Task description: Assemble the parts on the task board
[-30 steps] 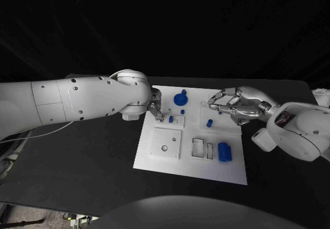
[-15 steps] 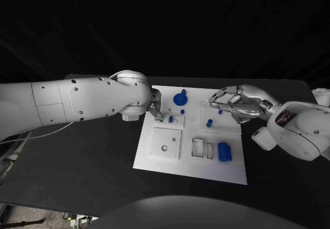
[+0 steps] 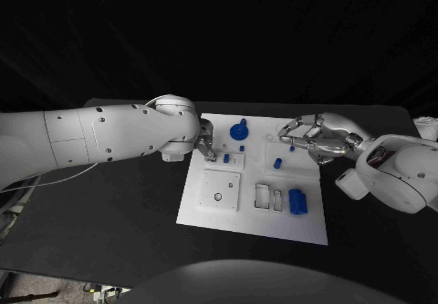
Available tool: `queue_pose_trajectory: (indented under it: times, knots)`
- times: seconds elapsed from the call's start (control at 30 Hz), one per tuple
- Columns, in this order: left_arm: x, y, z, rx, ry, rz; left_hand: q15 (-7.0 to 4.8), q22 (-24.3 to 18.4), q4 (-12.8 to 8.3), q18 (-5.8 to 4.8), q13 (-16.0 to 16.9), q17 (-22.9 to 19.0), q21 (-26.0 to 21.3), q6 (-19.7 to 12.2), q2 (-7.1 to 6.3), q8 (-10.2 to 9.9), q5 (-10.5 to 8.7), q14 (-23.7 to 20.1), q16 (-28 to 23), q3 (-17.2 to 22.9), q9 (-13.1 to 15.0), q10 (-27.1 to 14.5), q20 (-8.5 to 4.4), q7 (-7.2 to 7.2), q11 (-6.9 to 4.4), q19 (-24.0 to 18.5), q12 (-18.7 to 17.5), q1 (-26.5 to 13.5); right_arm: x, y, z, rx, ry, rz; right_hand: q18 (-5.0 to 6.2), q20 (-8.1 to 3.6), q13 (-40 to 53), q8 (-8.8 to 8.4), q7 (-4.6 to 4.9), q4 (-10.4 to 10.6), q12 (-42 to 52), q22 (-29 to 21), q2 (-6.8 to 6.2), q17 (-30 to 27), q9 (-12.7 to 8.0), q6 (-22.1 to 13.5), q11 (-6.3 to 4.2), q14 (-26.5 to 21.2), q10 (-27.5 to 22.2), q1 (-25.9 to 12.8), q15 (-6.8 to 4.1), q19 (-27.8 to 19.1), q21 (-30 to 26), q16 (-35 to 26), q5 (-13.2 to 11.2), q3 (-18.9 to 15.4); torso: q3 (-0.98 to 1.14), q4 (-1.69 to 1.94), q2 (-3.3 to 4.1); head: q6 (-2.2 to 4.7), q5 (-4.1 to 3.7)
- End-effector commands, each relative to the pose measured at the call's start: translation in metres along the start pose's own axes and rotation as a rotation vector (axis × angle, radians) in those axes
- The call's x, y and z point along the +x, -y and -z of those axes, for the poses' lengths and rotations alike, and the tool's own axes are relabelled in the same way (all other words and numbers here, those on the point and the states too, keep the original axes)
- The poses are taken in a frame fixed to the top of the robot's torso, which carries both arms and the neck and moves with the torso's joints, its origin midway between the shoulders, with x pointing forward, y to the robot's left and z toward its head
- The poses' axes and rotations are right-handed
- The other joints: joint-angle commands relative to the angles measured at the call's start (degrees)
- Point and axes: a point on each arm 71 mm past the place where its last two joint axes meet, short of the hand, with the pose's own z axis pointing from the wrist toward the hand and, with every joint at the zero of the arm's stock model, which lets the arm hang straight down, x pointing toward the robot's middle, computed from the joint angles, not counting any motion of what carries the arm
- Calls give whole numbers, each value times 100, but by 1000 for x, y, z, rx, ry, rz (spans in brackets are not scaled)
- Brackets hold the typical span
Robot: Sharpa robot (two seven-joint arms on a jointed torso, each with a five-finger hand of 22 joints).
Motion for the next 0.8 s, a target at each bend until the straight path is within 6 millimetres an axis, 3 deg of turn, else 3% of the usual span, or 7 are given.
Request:
queue_pose_trajectory:
  times: [0.03,0.37,0.8]
  knots:
    - [1,0,0,-21,-7,0,23,1317,-316,8,1507,1509,-41,161,199,243,24,602,14,273,4,605,3,-208,17,228,13,129,1,1,0,11,-20,1,-86,-19,1505,-21,5,25,21,1105,54,1509,-13,-1,-28,607,595,-27,-38,-35,-35,20,-40,-26,-1,-1,1,0,1]
    - [1,0,-2,-19,0,11,33,1298,-346,22,1507,1509,-95,144,229,201,26,602,14,217,-4,605,12,-196,28,189,13,123,0,3,1,20,-19,-8,-84,-19,1505,-30,5,104,21,1101,73,1509,-51,-3,-28,607,595,-63,-37,-45,-52,20,-183,-103,-1,0,-1,0,-9]
    - [1,-1,-2,-17,6,18,52,1287,-394,30,1507,1509,-128,107,264,100,16,602,14,112,-35,605,29,-169,52,166,13,115,1,5,1,27,-24,-9,-79,-19,1505,-32,4,111,21,1094,76,1509,-55,-6,-28,607,595,-65,-36,-60,-68,20,-194,-110,1,-2,-1,0,7]
